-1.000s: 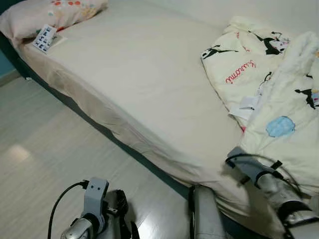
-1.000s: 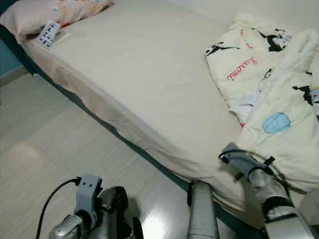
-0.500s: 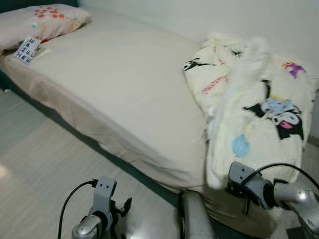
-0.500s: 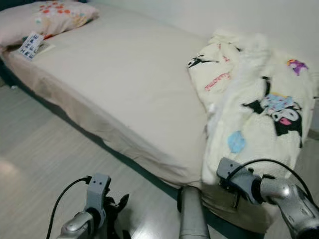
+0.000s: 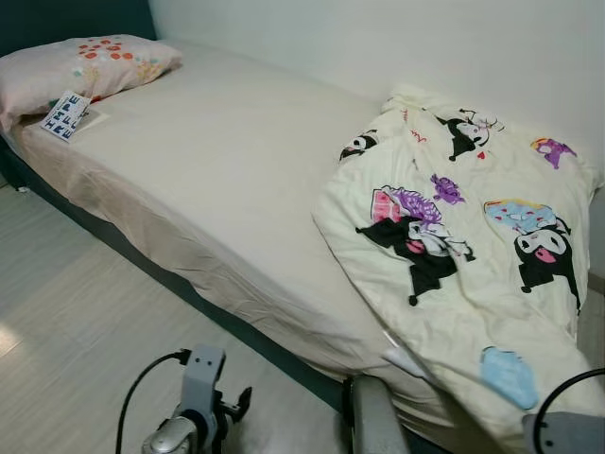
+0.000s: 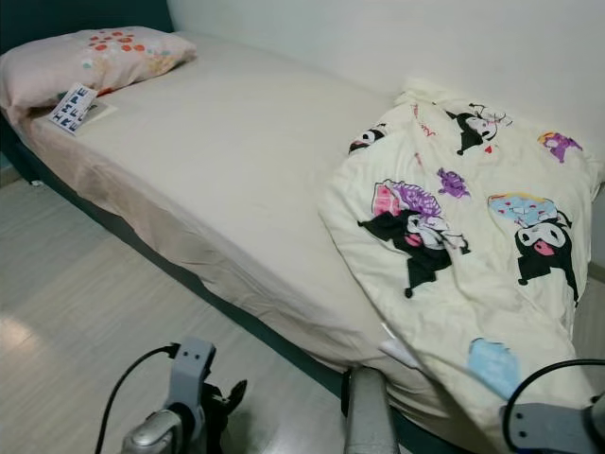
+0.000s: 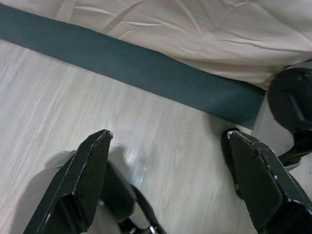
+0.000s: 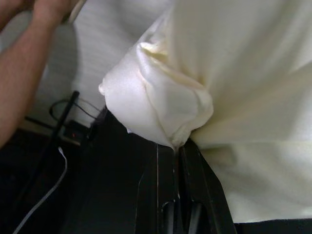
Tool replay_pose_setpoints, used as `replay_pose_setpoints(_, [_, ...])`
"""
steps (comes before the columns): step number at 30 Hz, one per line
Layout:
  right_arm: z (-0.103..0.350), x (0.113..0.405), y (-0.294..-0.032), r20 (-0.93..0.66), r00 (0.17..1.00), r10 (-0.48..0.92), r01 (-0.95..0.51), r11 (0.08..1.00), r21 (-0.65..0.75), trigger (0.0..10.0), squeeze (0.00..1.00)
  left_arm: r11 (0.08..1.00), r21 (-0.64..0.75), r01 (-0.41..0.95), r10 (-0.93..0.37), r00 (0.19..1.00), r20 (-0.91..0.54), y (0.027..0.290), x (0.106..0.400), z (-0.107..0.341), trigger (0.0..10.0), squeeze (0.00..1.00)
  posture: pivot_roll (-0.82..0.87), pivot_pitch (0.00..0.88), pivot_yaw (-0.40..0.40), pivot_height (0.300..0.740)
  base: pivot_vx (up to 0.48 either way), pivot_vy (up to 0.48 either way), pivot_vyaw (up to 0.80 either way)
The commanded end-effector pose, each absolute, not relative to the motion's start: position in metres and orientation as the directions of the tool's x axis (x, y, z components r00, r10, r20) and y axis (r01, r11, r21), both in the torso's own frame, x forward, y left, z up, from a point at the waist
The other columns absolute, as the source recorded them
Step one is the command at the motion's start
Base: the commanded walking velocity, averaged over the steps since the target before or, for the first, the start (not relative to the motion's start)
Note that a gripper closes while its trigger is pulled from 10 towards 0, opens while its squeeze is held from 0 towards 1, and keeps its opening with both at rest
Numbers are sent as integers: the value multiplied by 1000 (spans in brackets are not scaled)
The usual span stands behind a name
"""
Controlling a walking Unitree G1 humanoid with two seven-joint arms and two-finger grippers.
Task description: Clean up the room
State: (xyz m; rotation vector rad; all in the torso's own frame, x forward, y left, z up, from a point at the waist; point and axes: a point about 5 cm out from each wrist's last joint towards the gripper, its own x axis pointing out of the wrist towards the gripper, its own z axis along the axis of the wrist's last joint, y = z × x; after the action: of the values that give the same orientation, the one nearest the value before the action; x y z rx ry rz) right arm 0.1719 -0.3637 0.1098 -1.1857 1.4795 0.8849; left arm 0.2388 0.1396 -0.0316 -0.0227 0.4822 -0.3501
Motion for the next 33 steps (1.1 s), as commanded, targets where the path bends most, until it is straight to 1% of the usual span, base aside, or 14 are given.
replay_pose_setpoints(1, [109, 156, -373, -946, -104, -306, -961, 277, 16, 0, 0, 937, -106, 332, -341, 813, -472, 137, 232, -38, 10000, 0, -128, 153, -39, 577, 0, 0, 0])
replay_pose_setpoints(4, [110, 155, -374, -942, -112, -316, -961, 277, 22, 0, 0, 937, -106, 333, -342, 813, -472, 136, 233, -38, 10000, 0, -128, 153, -39, 577, 0, 0, 0])
replay_pose_setpoints(10, [93, 146, -343, -971, -168, -167, -956, 267, 120, 0, 0, 935, -101, 341, -346, 808, -477, 136, 232, -39, 10000, 0, -130, 154, -36, 577, 0, 0, 0])
replay_pose_setpoints(14, [88, 136, -337, -955, -229, -188, -959, 209, 189, 0, 0, 936, -92, 339, -340, 808, -481, 139, 231, -40, 10000, 0, -123, 155, -36, 577, 0, 0, 0])
replay_pose_setpoints(16, [82, 130, -321, -958, -264, -109, -954, 174, 243, 0, 0, 938, -88, 334, -333, 808, -486, 141, 230, -41, 10000, 0, -127, 156, -37, 577, 0, 0, 0])
replay_pose_setpoints(19, [80, 128, -315, -958, -273, -86, -953, 164, 256, 0, 0, 939, -88, 333, -332, 808, -487, 142, 230, -41, 10000, 0, -128, 158, -39, 577, 0, 0, 0])
replay_pose_setpoints(20, [78, 128, -311, -962, -264, -75, -956, 154, 250, 9490, 0, 939, -88, 333, -332, 809, -486, 142, 230, -41, 10000, 0, -128, 158, -39, 577, 0, 0, 0])
replay_pose_setpoints(24, [77, 127, -308, -962, -266, -67, -955, 155, 253, 10000, 0, 939, -88, 332, -332, 809, -485, 142, 230, -41, 10000, 0, -128, 158, -39, 577, 0, 0, 0])
replay_pose_setpoints(25, [76, 127, -307, -962, -263, -73, -957, 147, 251, 10000, 427, 939, -89, 332, -332, 810, -483, 141, 231, -41, 10000, 0, -127, 158, -39, 577, 0, 0, 0])
replay_pose_setpoints(26, [76, 127, -307, -962, -263, -73, -957, 147, 251, 10000, 427, 939, -89, 332, -332, 810, -483, 141, 231, -41, 10000, 0, -127, 158, -39, 577, 0, 0, 0])
replay_pose_setpoints(27, [77, 128, -307, -963, -255, -84, -959, 145, 242, 10000, 682, 939, -88, 333, -333, 812, -479, 141, 232, -40, 10000, 0, -125, 159, -39, 577, 0, 0, 0])
replay_pose_setpoints(28, [78, 130, -308, -965, -247, -93, -962, 146, 232, 10000, 878, 939, -88, 333, -333, 814, -476, 141, 233, -39, 10000, 0, -125, 158, -39, 577, 0, 0, 0])
replay_pose_setpoints(29, [80, 131, -309, -965, -242, -102, -963, 148, 226, 10000, 1000, 939, -87, 332, -332, 816, -474, 142, 234, -39, 10000, 0, -125, 158, -39, 577, 0, 0, 0])
replay_pose_setpoints(33, [87, 136, -317, -960, -229, -160, -966, 160, 204, 10000, 1000, 941, -86, 328, -328, 818, -472, 143, 236, -38, 10000, 0, -127, 153, -39, 577, 0, 0, 0])
